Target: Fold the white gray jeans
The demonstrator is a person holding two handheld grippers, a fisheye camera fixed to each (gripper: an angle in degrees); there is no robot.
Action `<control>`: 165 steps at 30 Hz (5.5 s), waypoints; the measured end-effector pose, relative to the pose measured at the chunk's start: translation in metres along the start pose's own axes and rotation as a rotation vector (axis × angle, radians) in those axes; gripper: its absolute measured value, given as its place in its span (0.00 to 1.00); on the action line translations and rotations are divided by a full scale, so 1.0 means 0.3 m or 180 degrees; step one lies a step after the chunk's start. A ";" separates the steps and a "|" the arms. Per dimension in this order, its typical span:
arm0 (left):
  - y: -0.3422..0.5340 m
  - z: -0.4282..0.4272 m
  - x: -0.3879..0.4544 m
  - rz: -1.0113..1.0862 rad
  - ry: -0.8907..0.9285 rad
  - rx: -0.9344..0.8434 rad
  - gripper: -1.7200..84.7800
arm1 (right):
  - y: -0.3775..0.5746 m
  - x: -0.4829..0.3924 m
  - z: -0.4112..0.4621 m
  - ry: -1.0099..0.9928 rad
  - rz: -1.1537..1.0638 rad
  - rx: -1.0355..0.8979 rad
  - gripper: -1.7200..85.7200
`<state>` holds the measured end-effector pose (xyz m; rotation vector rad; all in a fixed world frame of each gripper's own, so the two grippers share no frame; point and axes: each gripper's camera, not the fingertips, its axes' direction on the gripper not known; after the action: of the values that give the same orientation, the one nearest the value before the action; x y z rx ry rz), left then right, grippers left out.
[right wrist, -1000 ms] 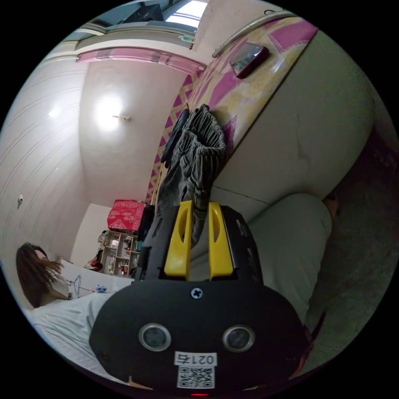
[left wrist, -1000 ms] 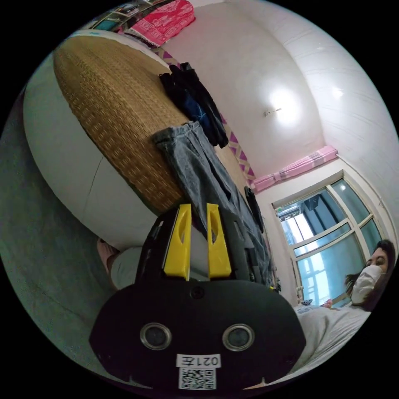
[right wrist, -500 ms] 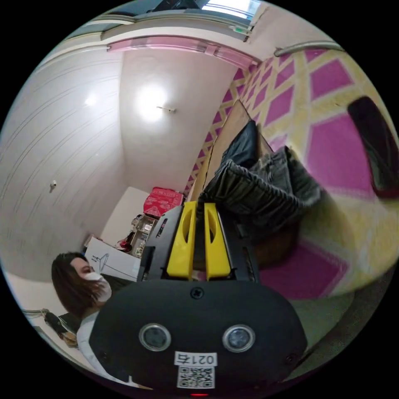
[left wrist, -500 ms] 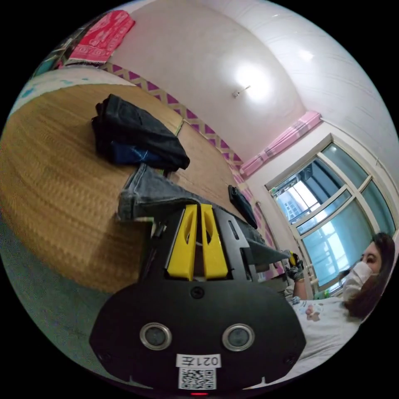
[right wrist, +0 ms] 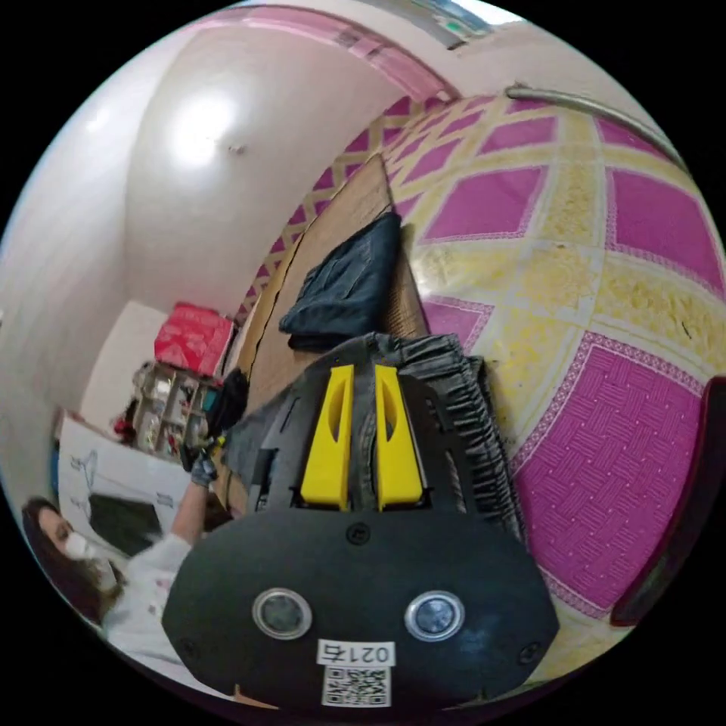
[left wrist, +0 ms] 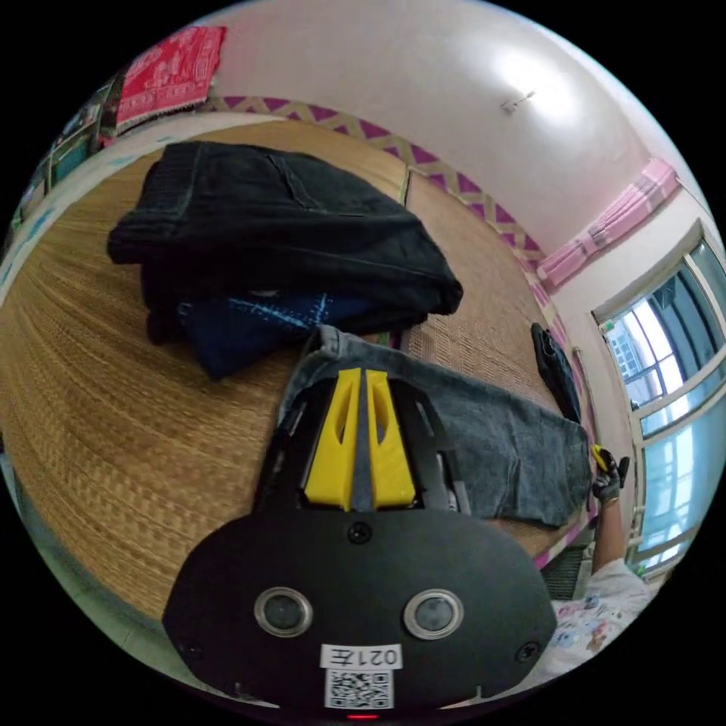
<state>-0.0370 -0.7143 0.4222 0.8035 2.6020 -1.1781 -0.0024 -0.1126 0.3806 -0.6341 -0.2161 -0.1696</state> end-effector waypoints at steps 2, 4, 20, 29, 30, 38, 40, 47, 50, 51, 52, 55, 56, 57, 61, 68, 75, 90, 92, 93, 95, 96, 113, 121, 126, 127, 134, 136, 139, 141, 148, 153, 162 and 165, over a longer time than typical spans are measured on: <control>0.041 -0.013 0.003 0.0096 0.0081 -0.0016 0.01 | 0.052 -0.108 0.033 0.0121 -0.0433 -0.0231 0.07; 0.091 -0.023 0.009 0.0129 0.0136 0.0024 0.01 | 0.153 -0.274 0.112 0.0187 -0.1017 -0.0546 0.06; 0.184 0.160 -0.085 -0.0365 0.0452 0.0076 0.02 | 0.710 -0.716 0.640 0.0455 -0.2838 -0.1835 0.02; 0.263 0.226 -0.128 -0.1161 0.0922 0.0333 0.16 | 0.734 -0.660 0.671 0.0265 -0.2516 -0.1692 0.01; 0.257 0.242 -0.110 -0.1203 0.0835 0.0279 0.16 | 0.737 -0.652 0.672 0.0242 -0.2481 -0.1675 0.01; 0.247 0.397 -0.013 -0.1385 0.0806 0.0184 0.14 | 0.757 -0.600 0.667 0.0138 -0.2353 -0.1582 0.01; 0.267 0.432 -0.010 -0.1488 0.0870 0.0254 0.09 | 0.758 -0.583 0.662 0.0101 -0.2313 -0.1579 0.01; 0.337 0.449 0.124 -0.1132 0.1173 0.0653 0.01 | 0.767 -0.543 0.602 -0.0042 -0.2313 -0.1535 0.01; 0.329 0.378 0.359 -0.0579 0.0999 0.0828 0.01 | 0.766 -0.506 0.483 -0.0274 -0.2196 -0.1208 0.01; 0.330 0.351 0.484 -0.0277 0.0932 0.0894 0.01 | 0.771 -0.494 0.436 -0.0268 -0.2172 -0.1090 0.01; 0.334 0.340 0.555 -0.0102 0.0910 0.0925 0.01 | 0.780 -0.484 0.391 -0.0212 -0.2178 -0.0983 0.01; 0.394 0.345 0.947 0.0778 0.0969 0.0941 0.01 | 0.807 -0.465 0.291 0.0007 -0.2252 -0.0707 0.01; 0.436 0.379 1.103 0.1079 0.1019 0.0878 0.01 | 0.811 -0.460 0.272 0.0029 -0.2254 -0.0648 0.01; 0.490 0.433 1.259 0.1381 0.1040 0.0792 0.01 | 0.817 -0.449 0.235 0.0032 -0.2239 -0.0527 0.01; 0.688 0.719 1.661 0.2059 0.0973 0.0363 0.01 | 0.819 -0.375 0.128 -0.0163 -0.2043 -0.0193 0.01; 1.054 1.352 1.889 0.2206 0.0619 -0.0539 0.01 | 0.824 -0.225 0.032 -0.0247 -0.1676 -0.0030 0.01; 1.164 1.407 1.930 0.2217 0.0680 -0.0427 0.02 | 0.806 -0.043 -0.143 -0.0006 -0.0981 0.0692 0.04; 1.300 1.373 1.804 0.2298 0.1528 -0.0470 0.02 | 0.628 0.367 -0.272 -0.0349 0.1022 0.1120 0.18; 1.316 1.343 1.782 0.2331 0.1391 -0.0354 0.04 | 0.583 0.384 -0.252 -0.0441 0.1115 0.1080 0.18; 1.326 1.326 1.766 0.2359 0.1328 -0.0290 0.06 | 0.560 0.392 -0.240 -0.0497 0.1153 0.1060 0.18; 1.336 1.310 1.737 0.2350 0.1252 -0.0234 0.07 | 0.535 0.406 -0.219 -0.0628 0.1231 0.1074 0.17; 1.340 1.304 1.714 0.2312 0.1241 -0.0220 0.06 | 0.513 0.413 -0.196 -0.0717 0.1244 0.1051 0.16; 1.306 1.211 1.266 0.1628 0.1131 -0.0036 0.01 | 0.498 -1.266 0.340 0.0761 -0.2470 0.0435 0.08; 1.284 1.166 1.066 0.1424 0.1037 -0.0068 0.01 | 0.768 -1.337 1.351 0.0922 -0.2649 -0.0937 0.09; 1.239 1.131 0.953 0.1273 0.1120 0.0070 0.01 | 0.802 -1.374 1.320 0.0876 -0.2660 -0.0381 0.09; 1.227 1.130 0.947 0.1240 0.1184 0.0113 0.01 | 0.815 -1.368 1.386 0.0958 -0.2731 -0.0517 0.09; 1.044 1.102 1.006 0.1398 0.1380 0.0462 0.01 | 0.763 -1.299 1.344 0.0164 -0.2689 -0.1170 0.12; 0.994 1.105 1.039 0.1522 0.1407 0.0438 0.01 | 0.716 -1.226 1.210 -0.0046 -0.2554 -0.1145 0.11; 0.917 1.126 1.107 0.1794 0.1314 0.0369 0.01 | 0.716 -1.132 1.078 0.0437 -0.2614 -0.0965 0.07; 0.867 1.183 1.128 0.1855 0.0906 0.0204 0.01 | 0.746 -1.081 1.055 0.0715 -0.2717 -0.1034 0.04; 0.780 1.289 1.032 0.1561 0.0665 -0.0276 0.01 | 0.803 -0.910 1.156 0.1046 -0.2867 -0.1307 0.02; 0.680 1.187 0.972 0.1259 0.1014 0.0258 0.02 | 0.560 -0.794 0.924 0.0708 -0.2227 -0.0526 0.07; 0.454 1.339 0.788 0.0669 0.1567 -0.0505 0.17 | 0.152 -0.244 1.016 -0.0387 -0.0541 -0.1057 0.17; 0.406 1.350 0.802 0.0841 0.1733 -0.0725 0.17 | 0.106 -0.179 1.071 -0.0801 -0.0424 -0.1187 0.15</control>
<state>-0.1979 -0.8503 -0.0165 1.5303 2.8312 -0.6372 -0.0945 0.1111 0.6012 -1.0140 -0.4769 -0.2618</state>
